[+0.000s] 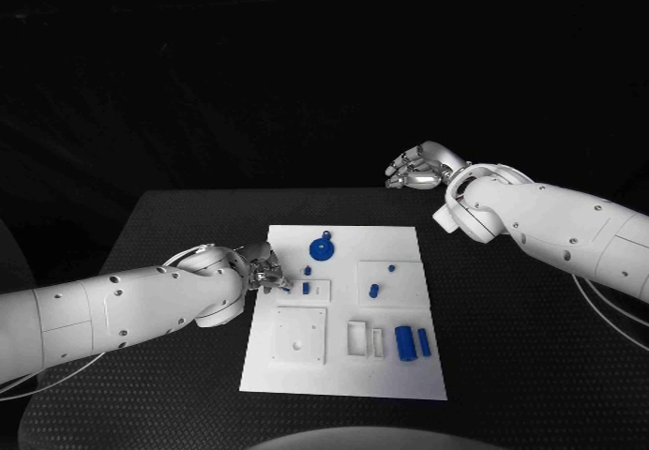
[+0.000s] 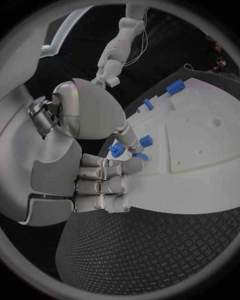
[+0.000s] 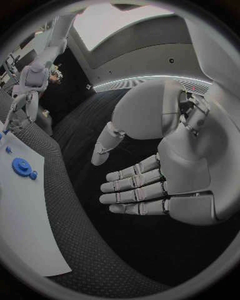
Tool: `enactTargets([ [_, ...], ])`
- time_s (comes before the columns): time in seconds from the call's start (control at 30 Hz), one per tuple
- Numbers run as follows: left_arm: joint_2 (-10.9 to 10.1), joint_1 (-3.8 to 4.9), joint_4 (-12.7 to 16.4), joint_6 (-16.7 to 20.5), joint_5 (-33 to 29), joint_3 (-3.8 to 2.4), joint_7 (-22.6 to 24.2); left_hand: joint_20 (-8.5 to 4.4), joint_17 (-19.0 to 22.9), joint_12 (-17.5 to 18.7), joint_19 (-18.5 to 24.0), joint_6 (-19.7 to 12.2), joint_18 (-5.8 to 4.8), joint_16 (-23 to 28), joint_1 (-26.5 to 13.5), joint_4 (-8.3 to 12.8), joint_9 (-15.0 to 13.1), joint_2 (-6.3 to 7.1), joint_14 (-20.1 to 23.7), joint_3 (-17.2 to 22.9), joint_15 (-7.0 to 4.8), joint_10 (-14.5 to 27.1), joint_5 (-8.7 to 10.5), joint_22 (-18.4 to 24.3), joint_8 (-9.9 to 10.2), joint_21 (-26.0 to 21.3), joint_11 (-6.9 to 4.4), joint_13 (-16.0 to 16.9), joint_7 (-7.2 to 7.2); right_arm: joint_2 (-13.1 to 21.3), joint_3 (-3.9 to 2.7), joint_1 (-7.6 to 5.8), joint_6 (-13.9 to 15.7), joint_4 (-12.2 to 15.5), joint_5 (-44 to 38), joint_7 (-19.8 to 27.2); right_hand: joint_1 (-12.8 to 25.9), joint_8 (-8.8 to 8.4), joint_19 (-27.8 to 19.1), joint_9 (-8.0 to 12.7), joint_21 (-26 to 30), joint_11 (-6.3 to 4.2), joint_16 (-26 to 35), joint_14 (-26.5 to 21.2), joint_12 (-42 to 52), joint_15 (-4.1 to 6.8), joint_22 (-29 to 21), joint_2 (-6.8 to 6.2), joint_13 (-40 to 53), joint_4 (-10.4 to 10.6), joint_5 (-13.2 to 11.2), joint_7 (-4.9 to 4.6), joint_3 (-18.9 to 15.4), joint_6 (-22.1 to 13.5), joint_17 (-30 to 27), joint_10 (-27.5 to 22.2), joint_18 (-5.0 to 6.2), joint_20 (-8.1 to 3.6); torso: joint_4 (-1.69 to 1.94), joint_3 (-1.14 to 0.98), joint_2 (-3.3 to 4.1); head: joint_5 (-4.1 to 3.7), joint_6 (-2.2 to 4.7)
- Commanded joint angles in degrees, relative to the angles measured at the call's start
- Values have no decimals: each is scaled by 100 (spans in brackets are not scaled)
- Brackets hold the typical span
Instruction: Assemble the parts on the task board
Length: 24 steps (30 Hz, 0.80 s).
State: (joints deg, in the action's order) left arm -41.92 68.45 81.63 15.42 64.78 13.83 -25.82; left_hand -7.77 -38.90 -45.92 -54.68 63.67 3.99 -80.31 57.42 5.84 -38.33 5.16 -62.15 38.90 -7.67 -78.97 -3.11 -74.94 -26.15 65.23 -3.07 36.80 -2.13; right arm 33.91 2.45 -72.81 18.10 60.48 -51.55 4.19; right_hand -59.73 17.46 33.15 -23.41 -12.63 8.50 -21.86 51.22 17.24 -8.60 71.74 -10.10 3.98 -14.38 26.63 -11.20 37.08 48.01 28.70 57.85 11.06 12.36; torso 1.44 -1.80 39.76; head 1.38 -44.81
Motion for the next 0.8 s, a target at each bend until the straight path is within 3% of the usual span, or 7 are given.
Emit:
enactTargets([
  [0.03,33,-10,-20,-107,56,-4,6,-709,-8,-30,-43,194,92,-35,41,-16,-232,-42,-280,-14,-287,-228,-22,-31,-388,35,-211,7,175,-8,-3,1,-34,14,-20,24,7,28,16,5,37,37,35,-36,-32,6,7,6,-3,1,32,11,-5,-42,10,0,-88,-26,-2,1,1,-2,-12],
  [0.23,61,-43,-79,-104,57,-5,12,-709,-10,-31,-43,194,92,-35,39,-14,-233,-47,-279,-16,-288,-227,-22,-32,-388,35,-212,9,175,-5,-3,1,-36,23,-20,23,7,29,17,6,41,37,36,-36,-33,5,9,5,-3,1,34,10,-6,-43,10,0,-89,-26,-3,0,3,-10,-23],
  [0.47,96,-50,-123,-121,105,-5,7,-710,-12,-32,-43,193,92,-36,37,-10,-234,-52,-277,-18,-289,-225,-22,-33,-389,36,-213,12,175,-6,-3,1,-47,23,-8,16,7,29,18,6,46,38,37,-37,-34,5,13,7,-3,3,36,10,-6,-43,11,0,-90,-26,2,-3,-1,-24,25],
  [0.8,198,-55,-253,-196,155,-5,24,-711,-14,-33,-44,192,93,-37,34,-5,-235,-55,-275,-22,-291,-222,-23,-35,-389,37,-213,17,175,-15,-3,1,-57,45,-8,12,6,30,19,8,54,38,40,-38,-36,4,17,6,-3,4,37,9,-7,-45,12,-1,-92,-26,-7,-3,4,-21,-4],
])
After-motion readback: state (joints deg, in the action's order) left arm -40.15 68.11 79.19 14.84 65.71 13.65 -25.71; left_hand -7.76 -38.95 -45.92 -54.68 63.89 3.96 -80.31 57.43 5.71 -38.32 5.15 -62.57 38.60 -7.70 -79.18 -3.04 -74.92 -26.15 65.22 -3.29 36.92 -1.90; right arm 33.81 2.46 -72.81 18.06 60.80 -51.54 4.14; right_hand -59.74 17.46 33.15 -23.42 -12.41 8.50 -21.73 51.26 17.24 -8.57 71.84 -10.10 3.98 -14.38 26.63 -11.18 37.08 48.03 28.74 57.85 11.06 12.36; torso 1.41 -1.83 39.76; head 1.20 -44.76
